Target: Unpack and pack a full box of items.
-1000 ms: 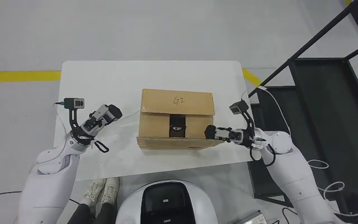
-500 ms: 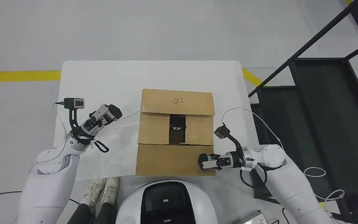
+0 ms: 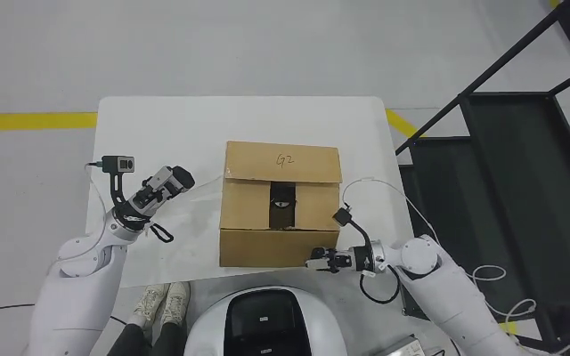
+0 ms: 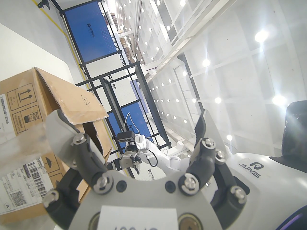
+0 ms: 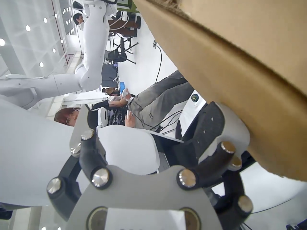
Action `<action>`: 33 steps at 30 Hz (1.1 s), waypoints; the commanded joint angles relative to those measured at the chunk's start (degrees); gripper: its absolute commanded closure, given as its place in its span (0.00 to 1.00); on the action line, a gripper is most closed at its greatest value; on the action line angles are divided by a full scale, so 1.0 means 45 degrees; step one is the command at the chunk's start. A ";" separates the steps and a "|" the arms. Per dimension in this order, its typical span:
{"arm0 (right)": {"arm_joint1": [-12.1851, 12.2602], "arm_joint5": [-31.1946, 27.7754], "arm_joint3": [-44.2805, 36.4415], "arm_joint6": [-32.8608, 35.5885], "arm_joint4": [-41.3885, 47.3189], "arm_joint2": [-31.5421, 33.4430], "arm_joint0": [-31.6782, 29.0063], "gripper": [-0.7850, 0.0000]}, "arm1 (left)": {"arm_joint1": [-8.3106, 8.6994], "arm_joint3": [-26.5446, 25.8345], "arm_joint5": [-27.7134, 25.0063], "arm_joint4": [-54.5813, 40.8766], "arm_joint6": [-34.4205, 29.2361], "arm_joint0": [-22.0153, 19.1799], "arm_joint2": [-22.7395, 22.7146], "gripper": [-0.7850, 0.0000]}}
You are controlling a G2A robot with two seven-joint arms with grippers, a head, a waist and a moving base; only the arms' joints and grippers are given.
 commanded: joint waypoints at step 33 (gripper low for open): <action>0.0422 0.0928 -0.1194 0.2826 0.9031 0.2398 -0.1246 0.00 | -0.0241 0.0186 0.0731 -0.0832 -0.3078 -0.1441 0.2252 0.00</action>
